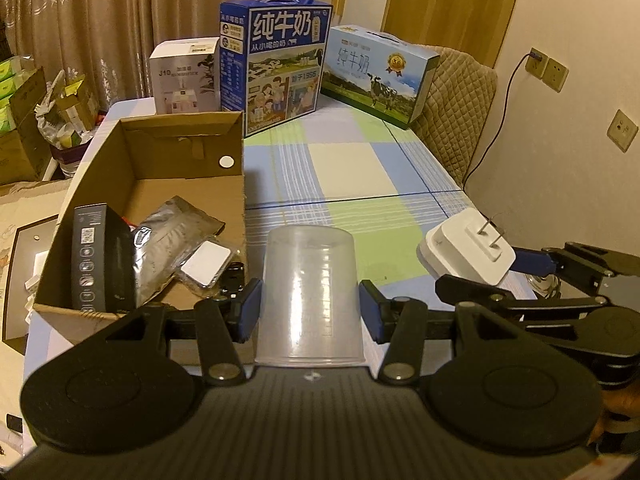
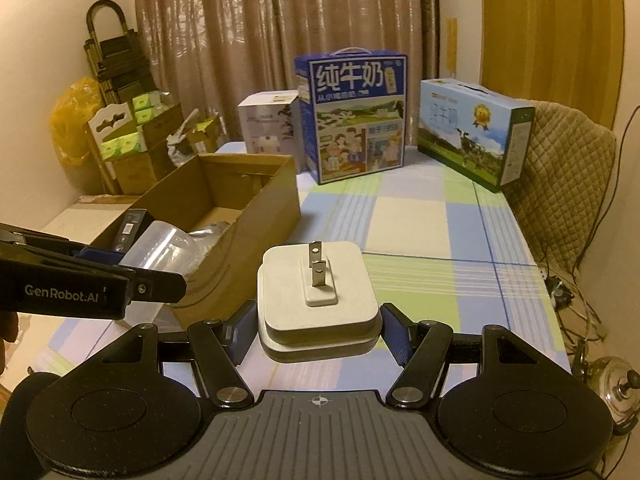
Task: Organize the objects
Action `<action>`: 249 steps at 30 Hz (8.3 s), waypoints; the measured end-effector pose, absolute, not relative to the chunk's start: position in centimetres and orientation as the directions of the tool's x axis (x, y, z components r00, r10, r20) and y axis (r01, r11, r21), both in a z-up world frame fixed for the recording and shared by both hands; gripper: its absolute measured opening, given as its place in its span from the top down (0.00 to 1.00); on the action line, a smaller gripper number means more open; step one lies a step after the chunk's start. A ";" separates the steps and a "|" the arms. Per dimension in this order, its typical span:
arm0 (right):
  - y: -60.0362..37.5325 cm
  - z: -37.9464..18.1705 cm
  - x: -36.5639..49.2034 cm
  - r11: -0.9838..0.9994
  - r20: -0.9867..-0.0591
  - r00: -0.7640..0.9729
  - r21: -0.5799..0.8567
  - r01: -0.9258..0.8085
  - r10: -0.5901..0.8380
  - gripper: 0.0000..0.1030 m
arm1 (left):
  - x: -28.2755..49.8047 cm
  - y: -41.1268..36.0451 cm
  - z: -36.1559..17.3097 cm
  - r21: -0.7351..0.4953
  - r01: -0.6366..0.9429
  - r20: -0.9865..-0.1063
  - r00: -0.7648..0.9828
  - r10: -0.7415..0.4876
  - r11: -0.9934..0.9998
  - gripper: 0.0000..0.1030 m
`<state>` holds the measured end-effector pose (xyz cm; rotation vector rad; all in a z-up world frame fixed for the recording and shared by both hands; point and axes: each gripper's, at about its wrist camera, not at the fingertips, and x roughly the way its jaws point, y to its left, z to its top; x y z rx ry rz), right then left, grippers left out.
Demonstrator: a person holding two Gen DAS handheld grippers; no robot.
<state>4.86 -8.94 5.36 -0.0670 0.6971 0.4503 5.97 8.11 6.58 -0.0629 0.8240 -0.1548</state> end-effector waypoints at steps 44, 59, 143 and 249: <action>0.8 5.5 7.0 0.810 -0.643 0.589 0.086 -0.579 0.490 0.39 | 6.1 19.6 9.4 -0.065 -0.038 -0.708 0.706 -0.020 0.997 0.55; 4.5 4.7 11.5 0.796 -0.652 0.563 0.105 -0.596 0.508 0.39 | 10.6 22.0 8.3 -0.052 -0.023 -0.728 0.685 -0.022 0.998 0.55; 4.5 3.6 12.1 0.835 -0.658 0.548 0.245 -0.493 0.517 0.27 | 8.6 27.2 5.9 -0.084 -0.139 -0.717 0.697 0.037 0.987 0.09; -0.3 2.2 -0.1 0.900 -0.758 0.515 0.220 -0.376 0.400 0.27 | -3.2 19.0 2.8 0.008 -0.109 -0.752 0.655 0.078 0.994 0.01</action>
